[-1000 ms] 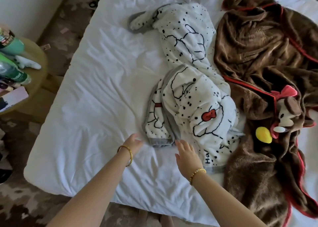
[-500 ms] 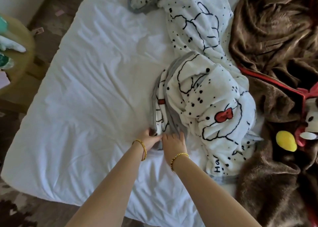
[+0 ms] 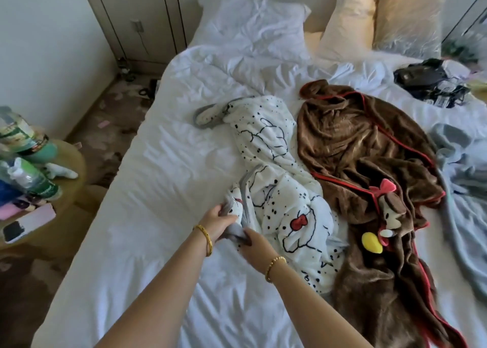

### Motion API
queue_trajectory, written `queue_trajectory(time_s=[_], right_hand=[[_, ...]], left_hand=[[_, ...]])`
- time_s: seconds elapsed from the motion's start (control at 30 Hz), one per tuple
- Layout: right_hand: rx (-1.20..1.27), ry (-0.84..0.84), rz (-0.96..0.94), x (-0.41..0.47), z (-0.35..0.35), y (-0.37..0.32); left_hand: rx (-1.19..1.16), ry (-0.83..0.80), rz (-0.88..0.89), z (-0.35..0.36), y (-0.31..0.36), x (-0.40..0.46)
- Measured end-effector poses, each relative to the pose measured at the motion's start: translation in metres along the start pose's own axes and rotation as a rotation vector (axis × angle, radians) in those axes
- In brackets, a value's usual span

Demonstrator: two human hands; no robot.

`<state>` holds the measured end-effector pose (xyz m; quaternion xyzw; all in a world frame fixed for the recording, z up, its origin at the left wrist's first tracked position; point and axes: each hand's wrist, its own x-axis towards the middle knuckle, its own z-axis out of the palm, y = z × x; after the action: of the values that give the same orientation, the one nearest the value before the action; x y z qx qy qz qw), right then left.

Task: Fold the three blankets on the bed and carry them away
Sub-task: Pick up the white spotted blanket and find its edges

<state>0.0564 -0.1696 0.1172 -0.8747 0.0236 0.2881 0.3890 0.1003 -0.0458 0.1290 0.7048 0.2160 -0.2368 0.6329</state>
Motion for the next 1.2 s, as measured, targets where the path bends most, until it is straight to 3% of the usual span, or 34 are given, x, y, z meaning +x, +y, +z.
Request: queue_trajectory(time_s=[0.1, 0.17, 0.27, 0.37, 0.43, 0.6, 0.73, 0.9, 1.03, 1.2], right_hand=[[0.177, 0.006, -0.041, -0.024, -0.047, -0.058], [0.443, 0.053, -0.086, -0.041, -0.072, -0.086], [0.721, 0.045, -0.160, -0.068, -0.087, -0.108], [0.514, 0.120, -0.219, -0.083, -0.077, -0.113], [0.565, 0.214, -0.223, -0.088, -0.065, -0.114], [0.762, 0.263, -0.175, -0.096, -0.045, -0.112], [0.635, 0.343, -0.126, -0.101, -0.043, -0.111], [0.485, 0.674, -0.214, -0.116, -0.053, -0.113], [0.146, 0.718, -0.338, -0.122, -0.057, -0.119], [-0.047, 0.699, -0.400, -0.119, -0.057, -0.112]], left_hand=[[0.109, 0.060, 0.182, -0.015, 0.060, -0.035], [0.165, 0.079, 0.247, -0.026, 0.084, -0.058], [-0.004, -0.018, 0.252, -0.031, 0.097, -0.092], [-0.261, -0.164, 0.283, -0.022, 0.099, -0.123], [-0.336, -0.229, 0.311, -0.017, 0.097, -0.137], [-0.333, -0.101, 0.273, -0.013, 0.089, -0.147], [-0.270, -0.015, 0.226, -0.015, 0.085, -0.148], [-0.349, 0.040, 0.253, -0.016, 0.101, -0.159], [-0.313, -0.001, 0.287, -0.013, 0.118, -0.166], [-0.182, -0.083, 0.287, -0.015, 0.124, -0.167]])
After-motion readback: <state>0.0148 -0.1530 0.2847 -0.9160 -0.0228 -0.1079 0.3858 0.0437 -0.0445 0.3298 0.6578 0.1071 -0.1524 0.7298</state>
